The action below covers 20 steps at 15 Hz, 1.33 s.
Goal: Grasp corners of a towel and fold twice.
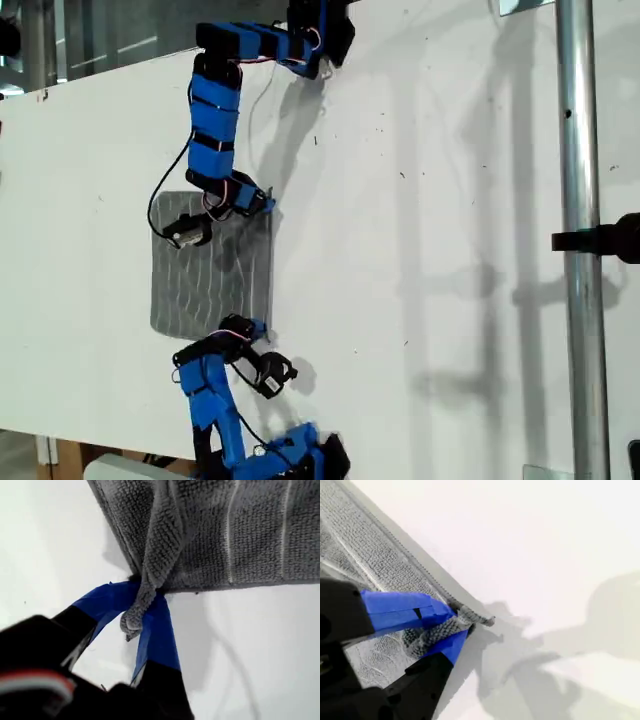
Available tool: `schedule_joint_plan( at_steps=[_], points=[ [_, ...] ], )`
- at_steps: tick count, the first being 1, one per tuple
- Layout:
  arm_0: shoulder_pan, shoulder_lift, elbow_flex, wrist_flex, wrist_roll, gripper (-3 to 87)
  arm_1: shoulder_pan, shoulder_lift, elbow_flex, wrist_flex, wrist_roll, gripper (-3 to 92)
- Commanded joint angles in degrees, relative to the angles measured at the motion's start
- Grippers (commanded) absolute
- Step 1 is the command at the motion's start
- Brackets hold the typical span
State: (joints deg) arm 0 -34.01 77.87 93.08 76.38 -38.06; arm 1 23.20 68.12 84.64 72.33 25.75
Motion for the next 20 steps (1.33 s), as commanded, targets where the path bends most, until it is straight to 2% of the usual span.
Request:
schedule_joint_plan(
  at_steps=[1, 5, 8, 9, 11, 13, 17, 20],
  points=[
    [7.5, 10.9, 6.1, -0.5, -6.4, -2.9, -6.1, 8.9, 2.9, 2.0, 4.0, -0.2],
    [23.8, 22.1, 16.3, -3.7, -22.1, -2.9, -21.9, 16.1, 4.8, 9.2, 15.5, -0.2],
    [36.7, 33.1, 26.7, -8.5, -35.8, -2.9, -34.2, 17.5, 6.1, 10.4, 27.0, -0.2],
    [40.3, 36.3, 28.7, -9.1, -40.2, -2.9, -37.2, 18.5, 5.9, 10.2, 30.2, -0.2],
    [42.6, 38.0, 29.1, -8.0, -42.5, -2.9, -38.0, 19.8, 5.1, 10.3, 32.3, -0.2],
    [35.4, 38.0, 29.2, -8.0, -35.4, -2.9, -30.8, 22.1, 7.8, 10.5, 29.4, -0.2],
    [11.0, 36.2, 24.2, -7.0, -11.9, -2.9, -8.2, 23.2, 8.1, 8.2, 14.6, -0.2],
    [-4.8, 29.4, 17.7, -8.6, 1.2, -2.9, 4.8, 21.8, 3.8, 5.0, 2.8, -0.2]
  ],
)
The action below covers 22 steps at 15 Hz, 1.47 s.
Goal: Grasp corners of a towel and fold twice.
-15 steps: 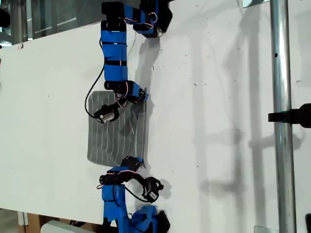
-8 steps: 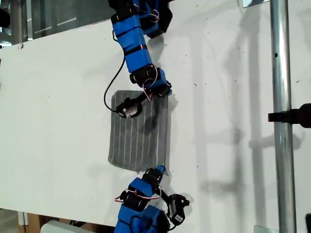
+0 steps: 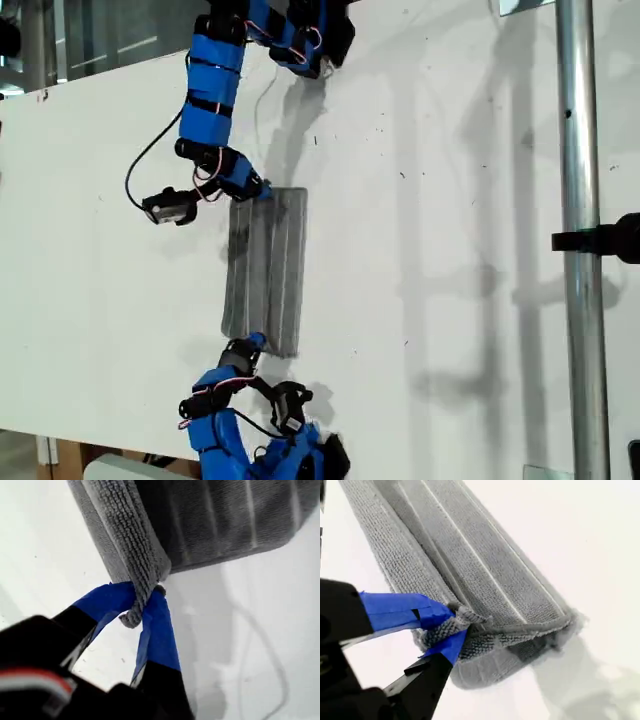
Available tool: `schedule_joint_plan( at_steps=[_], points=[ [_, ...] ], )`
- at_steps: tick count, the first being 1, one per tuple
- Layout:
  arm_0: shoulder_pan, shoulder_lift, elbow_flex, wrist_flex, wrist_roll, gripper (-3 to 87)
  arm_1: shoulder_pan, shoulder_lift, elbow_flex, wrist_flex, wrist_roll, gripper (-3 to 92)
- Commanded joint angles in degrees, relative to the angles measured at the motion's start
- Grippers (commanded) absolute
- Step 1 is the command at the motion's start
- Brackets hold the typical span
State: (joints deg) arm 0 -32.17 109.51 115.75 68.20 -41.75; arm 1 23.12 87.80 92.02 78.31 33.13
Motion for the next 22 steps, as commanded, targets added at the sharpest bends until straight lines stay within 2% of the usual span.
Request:
schedule_joint_plan(
  at_steps=[1, 4, 7, 15, 17, 18, 19, 20, 22],
  points=[
    [-9.6, -5.4, -9.0, -0.4, 7.3, -2.9, 8.1, 1.1, -5.1, -2.4, -7.6, -0.2],
    [-14.2, -12.7, -21.4, 1.3, 11.4, -2.9, 14.6, -0.4, -11.6, -3.1, -13.5, -0.2],
    [-13.7, -14.3, -24.7, 3.5, 11.7, -2.9, 13.9, 0.4, -15.1, 1.4, -14.1, -0.2],
    [-4.0, -10.0, 0.1, -6.9, -2.0, -2.7, 2.2, -7.7, -0.2, -6.0, -4.9, -0.2],
    [-1.8, -7.2, 4.3, -7.7, -4.0, -0.1, 1.5, -10.6, 0.1, -6.9, -4.0, -0.2],
    [-1.6, -5.5, 6.6, -8.0, -5.1, 4.5, 1.5, -12.7, -0.3, -7.3, -3.4, -0.2],
    [-2.5, -4.8, 8.8, -8.1, -6.3, 12.2, 2.0, -15.1, -1.5, -6.9, -2.5, 2.0],
    [-4.2, -4.8, 10.4, -7.8, -7.1, 18.9, 2.5, -15.9, -1.8, -6.5, -1.4, 18.5],
    [-5.7, -4.8, 11.3, -5.8, -6.4, 28.9, 4.7, -13.2, -1.1, -3.8, -0.6, 40.4]
  ],
)
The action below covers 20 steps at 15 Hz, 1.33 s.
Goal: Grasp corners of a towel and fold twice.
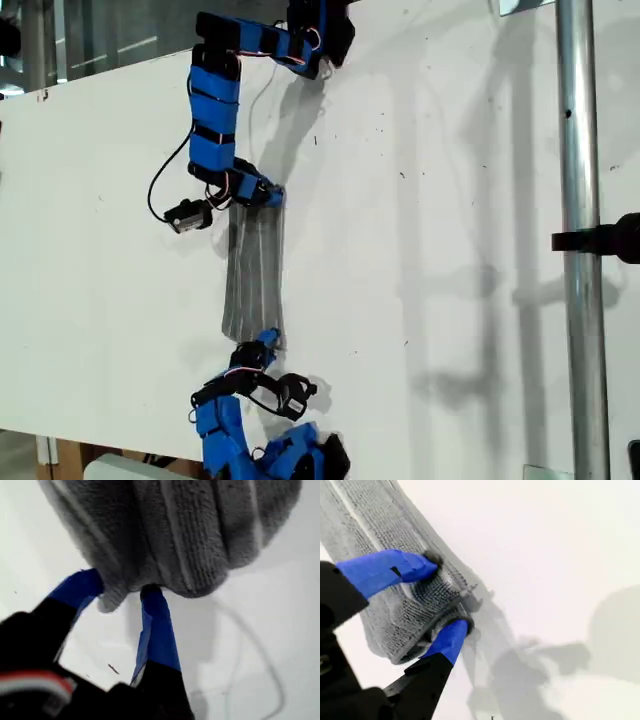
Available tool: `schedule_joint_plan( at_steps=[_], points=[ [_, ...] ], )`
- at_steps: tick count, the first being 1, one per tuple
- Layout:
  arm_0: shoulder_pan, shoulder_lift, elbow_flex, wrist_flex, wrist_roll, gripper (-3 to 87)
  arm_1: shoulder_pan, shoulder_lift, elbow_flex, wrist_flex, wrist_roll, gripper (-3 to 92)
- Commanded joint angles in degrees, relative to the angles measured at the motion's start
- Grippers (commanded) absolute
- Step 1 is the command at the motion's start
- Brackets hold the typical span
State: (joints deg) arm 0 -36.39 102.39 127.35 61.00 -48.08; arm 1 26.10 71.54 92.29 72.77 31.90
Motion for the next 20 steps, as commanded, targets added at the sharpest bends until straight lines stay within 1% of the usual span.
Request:
schedule_joint_plan(
  at_steps=[1, 4, 7, 9, 10, 11, 12, 13, 14, 16, 20],
  points=[
    [-2.0, 2.7, -0.5, 2.9, -0.6, 29.8, 3.1, 6.4, -0.7, 3.3, 0.6, 39.9],
    [-4.0, 10.5, 0.3, 8.8, -7.6, 28.0, 6.8, 20.1, 2.5, 8.9, 1.1, 40.4],
    [-4.0, 26.1, 3.4, 13.4, -9.1, 26.0, 10.7, 38.2, 14.8, 9.4, 4.7, 40.0],
    [-1.4, 37.4, 8.7, 14.1, -10.8, 24.8, 12.0, 49.8, 25.3, 8.6, 9.1, 38.9],
    [1.3, 43.7, 12.8, 13.9, -13.6, 20.6, 12.4, 56.9, 31.9, 7.9, 12.7, 38.6],
    [6.1, 51.8, 18.2, 11.3, -16.1, 15.4, 11.4, 65.0, 38.8, 5.5, 17.1, 37.3],
    [11.7, 61.1, 24.6, 6.9, -18.5, 7.6, 8.4, 73.0, 45.6, 1.8, 22.0, 35.0],
    [16.3, 70.3, 31.6, 4.4, -22.1, 0.9, 7.0, 77.8, 51.2, -0.8, 25.7, 35.1],
    [19.7, 79.6, 37.6, 5.0, -24.1, -1.1, 5.5, 78.8, 54.7, -3.3, 28.7, 36.1],
    [24.7, 97.1, 46.6, 7.5, -26.5, -2.7, 1.9, 68.3, 54.0, -13.2, 32.0, 37.2],
    [28.2, 96.8, 48.1, 7.9, -28.3, -2.5, 2.5, 40.7, 44.3, -28.7, 35.5, 38.6]
  ],
)
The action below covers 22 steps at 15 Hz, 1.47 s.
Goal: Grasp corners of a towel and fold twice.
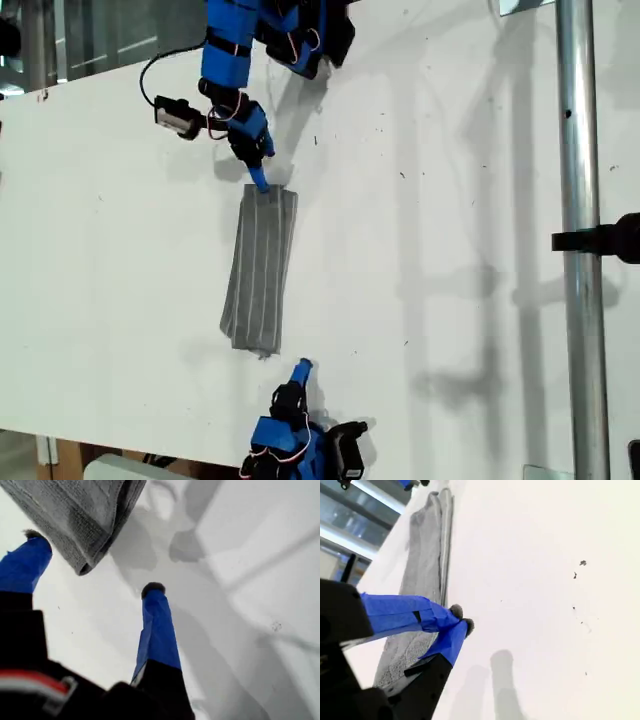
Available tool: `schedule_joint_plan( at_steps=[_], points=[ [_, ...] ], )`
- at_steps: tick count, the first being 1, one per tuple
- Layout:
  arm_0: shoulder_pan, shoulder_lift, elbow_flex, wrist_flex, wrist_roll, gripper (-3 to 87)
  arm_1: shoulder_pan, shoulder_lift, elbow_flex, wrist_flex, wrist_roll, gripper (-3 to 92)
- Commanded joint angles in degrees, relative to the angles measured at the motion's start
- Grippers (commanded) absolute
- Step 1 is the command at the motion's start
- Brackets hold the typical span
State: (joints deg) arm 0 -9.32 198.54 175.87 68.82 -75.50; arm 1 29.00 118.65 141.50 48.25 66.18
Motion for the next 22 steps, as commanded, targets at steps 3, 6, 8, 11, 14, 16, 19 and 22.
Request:
schedule_joint_plan(
  at_steps=[3, 6, 8, 11, 14, 16, 19, 22],
  points=[
    [2.0, 0.6, 0.4, 0.3, -2.5, -2.6, -0.6, -19.7, -11.6, -8.6, 5.2, 39.3],
    [2.2, 0.6, 0.6, 0.4, -2.4, -2.6, -3.8, -30.5, -20.4, -15.7, 8.7, 37.5],
    [2.5, 0.6, 0.7, 0.4, -2.5, -2.6, -5.1, -35.4, -24.6, -22.9, 9.8, 27.4],
    [2.9, 0.6, 0.4, 0.4, -2.7, -2.6, -3.3, -33.4, -26.4, -13.4, 9.1, -0.3],
    [3.1, 0.6, 0.1, 0.2, -2.3, -2.6, -1.0, -9.5, -16.3, 9.7, 5.7, -0.3],
    [2.7, 0.6, 0.3, 0.0, -1.5, -2.6, -0.5, 11.9, -11.5, 27.5, 5.5, -0.3],
    [2.4, 0.6, 0.3, -0.2, -0.6, -2.6, -2.5, 27.6, -11.0, 38.4, 7.2, -0.3],
    [2.0, 0.6, 0.3, -0.3, -0.1, -2.6, -6.2, 11.3, -16.3, 19.7, 6.7, -0.3]
  ],
)
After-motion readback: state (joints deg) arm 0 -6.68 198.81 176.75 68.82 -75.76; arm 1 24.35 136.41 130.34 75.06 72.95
